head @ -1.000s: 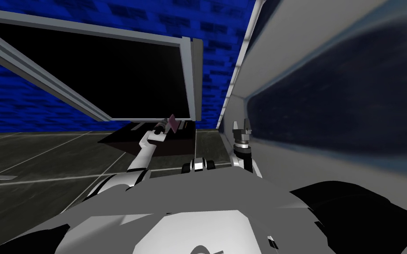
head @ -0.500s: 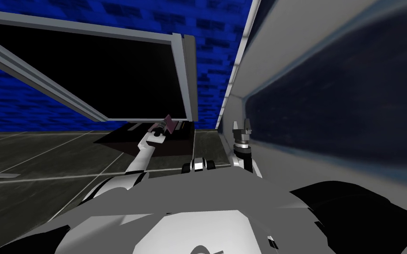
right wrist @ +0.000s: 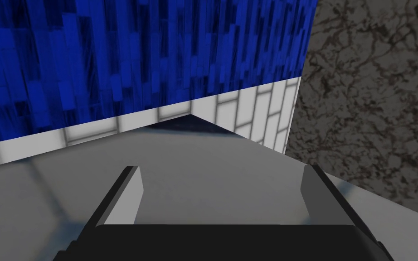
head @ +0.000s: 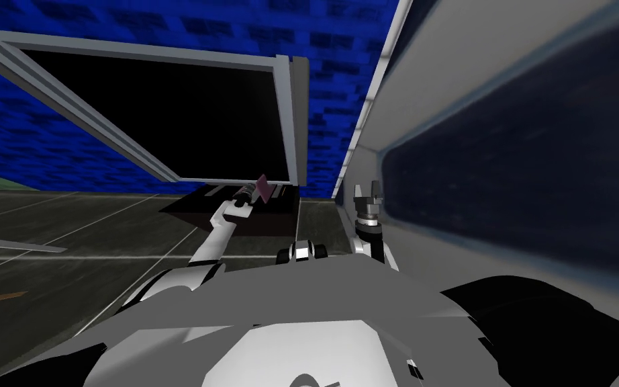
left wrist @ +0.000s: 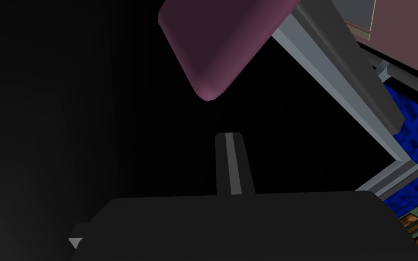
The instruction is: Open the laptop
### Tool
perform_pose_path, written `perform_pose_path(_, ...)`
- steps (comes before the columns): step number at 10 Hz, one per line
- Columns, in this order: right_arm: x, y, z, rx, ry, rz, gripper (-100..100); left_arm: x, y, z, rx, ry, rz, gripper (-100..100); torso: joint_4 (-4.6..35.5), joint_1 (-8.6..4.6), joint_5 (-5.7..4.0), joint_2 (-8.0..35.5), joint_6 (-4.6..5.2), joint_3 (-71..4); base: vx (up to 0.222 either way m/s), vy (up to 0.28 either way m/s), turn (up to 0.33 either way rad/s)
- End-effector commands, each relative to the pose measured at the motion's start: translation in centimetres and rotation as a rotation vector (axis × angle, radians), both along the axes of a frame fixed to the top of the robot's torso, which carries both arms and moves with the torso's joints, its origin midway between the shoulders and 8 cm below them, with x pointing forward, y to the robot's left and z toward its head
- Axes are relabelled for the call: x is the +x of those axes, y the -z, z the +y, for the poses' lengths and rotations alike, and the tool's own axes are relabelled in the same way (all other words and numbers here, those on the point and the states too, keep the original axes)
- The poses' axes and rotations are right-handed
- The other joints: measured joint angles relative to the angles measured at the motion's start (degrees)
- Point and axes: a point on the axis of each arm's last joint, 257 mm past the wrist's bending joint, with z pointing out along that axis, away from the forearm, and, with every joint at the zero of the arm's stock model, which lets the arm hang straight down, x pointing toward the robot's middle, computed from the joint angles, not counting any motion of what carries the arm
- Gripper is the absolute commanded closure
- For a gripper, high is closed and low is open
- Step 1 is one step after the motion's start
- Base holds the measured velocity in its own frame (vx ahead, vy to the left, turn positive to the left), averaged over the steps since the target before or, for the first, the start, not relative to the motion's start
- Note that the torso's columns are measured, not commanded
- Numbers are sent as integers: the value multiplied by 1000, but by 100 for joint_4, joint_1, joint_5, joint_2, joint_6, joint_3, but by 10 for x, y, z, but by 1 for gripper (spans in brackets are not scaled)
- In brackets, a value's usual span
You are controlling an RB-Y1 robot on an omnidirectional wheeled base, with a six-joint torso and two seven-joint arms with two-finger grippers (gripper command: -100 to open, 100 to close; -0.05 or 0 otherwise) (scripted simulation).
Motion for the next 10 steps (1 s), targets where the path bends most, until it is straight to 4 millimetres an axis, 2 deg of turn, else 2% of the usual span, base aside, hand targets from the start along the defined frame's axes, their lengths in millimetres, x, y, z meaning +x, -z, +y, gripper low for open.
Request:
perform_pose_path(1,0,0,0,0,0,0,0,1,-1,-15,-49,31,2,100,3,-16,-4,13,5,8,47,38,102)
perform_pose_path(6,0,0,0,0,0,0,0,2,-2,-52,-138,107,19,100,5,-16,-5,16,0,10,56,44,156)
perform_pose_path(7,0,0,0,0,0,0,0,2,-1,-53,-150,109,20,100,5,-12,-4,15,-1,10,46,26,54)
perform_pose_path(9,0,0,0,0,0,0,0,0,0,-73,-194,149,35,100,5,-13,-4,16,0,10,54,41,138)
perform_pose_path(10,0,0,0,0,0,0,0,2,-3,-68,-181,138,29,100,4,-6,-3,11,-1,8,30,24,35)
